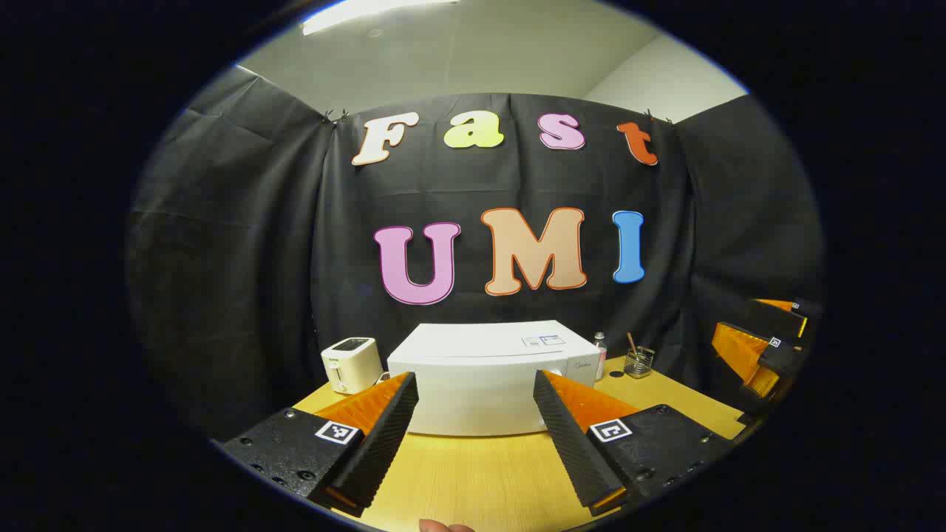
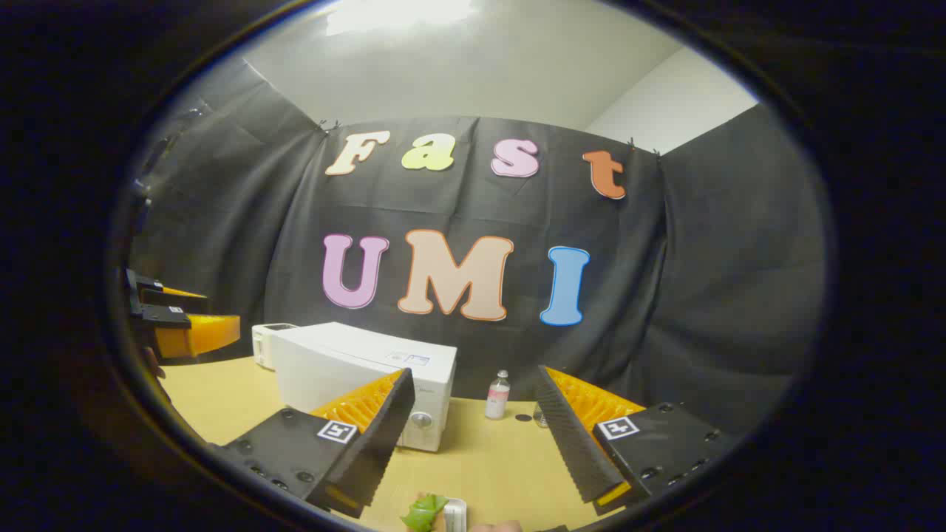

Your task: Open the microwave oven with the left hand, put the food in, and close the microwave oven.

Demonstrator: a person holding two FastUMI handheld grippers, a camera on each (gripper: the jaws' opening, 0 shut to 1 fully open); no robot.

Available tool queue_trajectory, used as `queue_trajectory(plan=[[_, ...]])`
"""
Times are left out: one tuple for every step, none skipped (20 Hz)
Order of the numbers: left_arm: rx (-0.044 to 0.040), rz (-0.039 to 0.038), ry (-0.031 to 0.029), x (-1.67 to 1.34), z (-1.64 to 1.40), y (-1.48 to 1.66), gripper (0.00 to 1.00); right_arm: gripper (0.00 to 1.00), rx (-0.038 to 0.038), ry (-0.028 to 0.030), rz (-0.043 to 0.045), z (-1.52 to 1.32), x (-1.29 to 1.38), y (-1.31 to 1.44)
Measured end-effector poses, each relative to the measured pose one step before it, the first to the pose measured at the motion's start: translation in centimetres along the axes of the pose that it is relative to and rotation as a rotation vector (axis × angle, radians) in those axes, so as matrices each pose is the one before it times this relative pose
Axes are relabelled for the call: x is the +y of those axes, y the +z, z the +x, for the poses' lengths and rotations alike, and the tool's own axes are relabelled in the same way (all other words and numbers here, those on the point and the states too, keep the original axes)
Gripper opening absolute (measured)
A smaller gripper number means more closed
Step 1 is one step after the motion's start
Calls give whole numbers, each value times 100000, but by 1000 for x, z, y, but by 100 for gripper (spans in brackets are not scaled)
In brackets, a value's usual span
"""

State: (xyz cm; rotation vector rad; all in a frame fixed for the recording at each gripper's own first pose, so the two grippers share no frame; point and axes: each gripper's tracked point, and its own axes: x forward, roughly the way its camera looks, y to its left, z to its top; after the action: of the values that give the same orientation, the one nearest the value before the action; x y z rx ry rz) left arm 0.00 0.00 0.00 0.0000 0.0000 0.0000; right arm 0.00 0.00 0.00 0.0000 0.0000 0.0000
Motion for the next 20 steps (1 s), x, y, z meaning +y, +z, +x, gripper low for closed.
queue_trajectory(plan=[[295, 82, -37, -81, 131, -26, 98, 96, 73, 167, -59, 141, -101, -126], [92, 206, 54, -36, -10, -92, 98, 96, 48, 206, -89, 124, -90, 36], [-47, 157, -213, -120, 27, 73, 98, 96, -175, -126, 51, 114, -92, 5], [-133, 61, -327, -35, 41, -9, 98, 96, 25, -54, 364, 60, -117, 27], [12, 157, -400, -168, 53, 77, 98, 96, 259, 369, 687, 17, 68, -68], [-8, 188, -283, -125, 43, -208, 98, 96, 412, -153, 247, 36, -81, -55], [-40, -113, -529, -132, 131, -12, 98, 96, 50, -141, 33, 21, -78, 28], [-19, -315, -157, -43, 98, -15, 98, 100, -350, 34, -68, 15, -70, 213], [306, -407, 121, 62, 124, 34, 98, 100, -430, -91, -153, 37, -44, 16], [403, -281, -101, -47, 133, -242, 98, 96, -38, -111, -213, 51, -94, 7], [635, 88, 120, -48, 44, -243, 98, 96, 554, -28, -152, 14, 38, -325], [296, 152, -88, -41, 110, -46, 98, 96, 474, 78, 96, -40, 64, -178], [230, 449, 76, -13, 94, -77, 98, 97, 227, -80, 153, 77, -11, -45], [133, 567, 0, 55, 48, -194, 98, 97, 109, -385, -162, 64, -94, -10], [35, 385, -146, 7, 137, 36, 98, 97, -122, -178, -112, 46, 24, -50], [-163, 98, -36, -47, 12, 23, 98, 100, -241, -188, -52, 57, -57, 128], [-177, -61, -192, -94, 171, 117, 98, 100, -177, -81, 95, -13, -63, 16], [-6, 120, -178, -73, 167, -71, 98, 100, -11, -232, 189, 65, -106, 96], [-61, 94, 79, -50, 116, 124, 98, 96, -95, -306, 648, 41, -179, 8], [-243, -108, -369, -300, 186, 26, 99, 97, -187, -443, 844, 134, -188, 120]])
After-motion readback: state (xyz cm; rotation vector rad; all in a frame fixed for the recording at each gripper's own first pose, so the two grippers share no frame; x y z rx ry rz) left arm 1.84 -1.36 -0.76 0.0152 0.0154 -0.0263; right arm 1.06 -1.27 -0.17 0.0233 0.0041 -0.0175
